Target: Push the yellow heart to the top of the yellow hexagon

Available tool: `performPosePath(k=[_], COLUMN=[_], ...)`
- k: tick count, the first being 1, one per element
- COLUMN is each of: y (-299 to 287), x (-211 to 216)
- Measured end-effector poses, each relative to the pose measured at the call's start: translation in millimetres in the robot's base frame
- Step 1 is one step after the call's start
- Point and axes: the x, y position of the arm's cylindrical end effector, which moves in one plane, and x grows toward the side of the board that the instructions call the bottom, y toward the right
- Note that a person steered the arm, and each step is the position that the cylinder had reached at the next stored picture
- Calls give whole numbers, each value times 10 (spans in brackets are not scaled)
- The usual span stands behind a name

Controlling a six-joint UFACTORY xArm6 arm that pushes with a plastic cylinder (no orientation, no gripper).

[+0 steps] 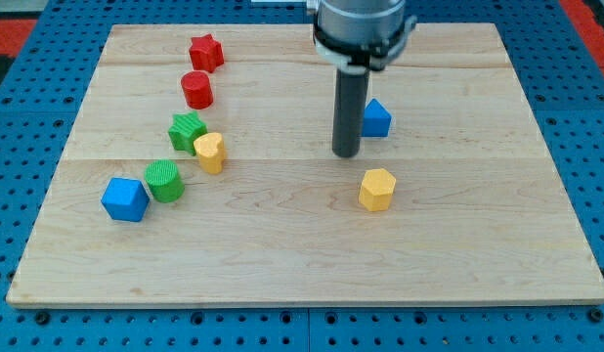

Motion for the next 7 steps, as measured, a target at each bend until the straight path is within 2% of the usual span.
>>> performPosePath(k=[1,2,3,5,7], y=[-125,-603,-1112,-1749,-1787], x=[428,420,331,179,-135])
